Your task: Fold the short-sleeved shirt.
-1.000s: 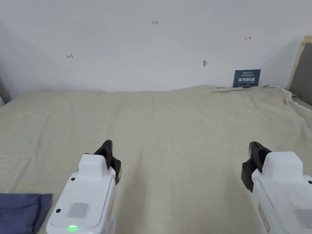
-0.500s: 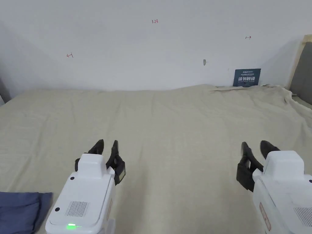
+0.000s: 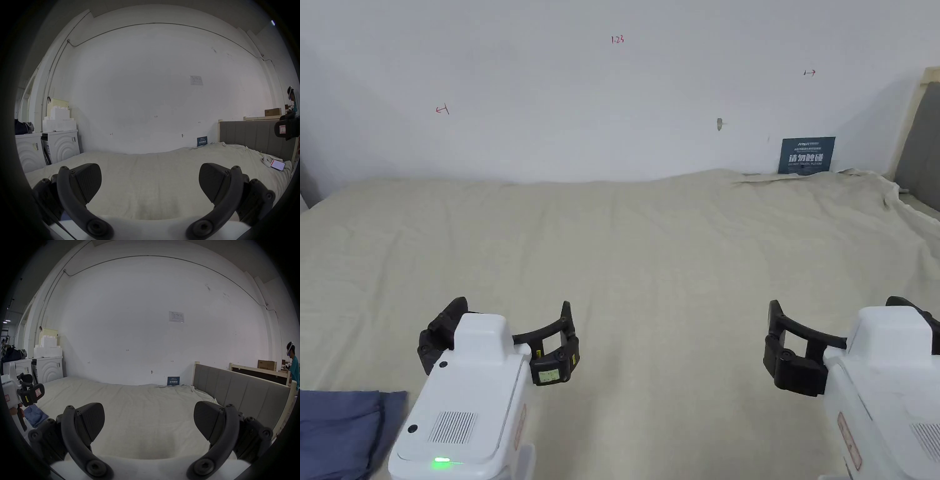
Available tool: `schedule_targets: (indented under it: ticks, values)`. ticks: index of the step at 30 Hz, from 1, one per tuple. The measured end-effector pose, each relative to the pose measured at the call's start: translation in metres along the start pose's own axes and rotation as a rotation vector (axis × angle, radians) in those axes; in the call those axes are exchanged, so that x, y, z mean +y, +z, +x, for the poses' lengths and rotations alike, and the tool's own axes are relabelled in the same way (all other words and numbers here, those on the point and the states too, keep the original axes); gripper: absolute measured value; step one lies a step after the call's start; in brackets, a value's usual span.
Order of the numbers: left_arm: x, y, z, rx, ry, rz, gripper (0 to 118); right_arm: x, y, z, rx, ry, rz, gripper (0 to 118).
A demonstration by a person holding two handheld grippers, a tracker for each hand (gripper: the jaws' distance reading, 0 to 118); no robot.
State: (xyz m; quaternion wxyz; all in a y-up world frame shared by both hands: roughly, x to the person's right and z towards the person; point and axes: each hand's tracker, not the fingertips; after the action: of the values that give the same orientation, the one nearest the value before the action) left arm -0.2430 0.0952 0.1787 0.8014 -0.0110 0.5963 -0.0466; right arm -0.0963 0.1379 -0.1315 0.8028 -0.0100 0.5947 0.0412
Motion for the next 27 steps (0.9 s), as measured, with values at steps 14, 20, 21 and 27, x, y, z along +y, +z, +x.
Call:
schedule_targets:
  ticks: [14,20,21,27]
  values:
    - [0.0033,-0.0015,0.0014,0.002,0.002,0.005,118,0.0027,0.002,-0.0012,-0.008,-0.003,0.018,111]
    - [0.0036,-0.0028,0.0024,0.004,-0.002,0.006,118,0.0022,0.0016,-0.0015,-0.01,0.002,0.016,111]
    - [0.0036,-0.0028,0.0023,0.005,-0.002,0.007,118,0.0022,0.0014,-0.0017,-0.01,0.002,0.017,111]
    - [0.004,-0.0034,0.0019,0.006,-0.005,0.004,118,0.0023,0.0015,-0.0022,-0.009,0.002,0.021,111]
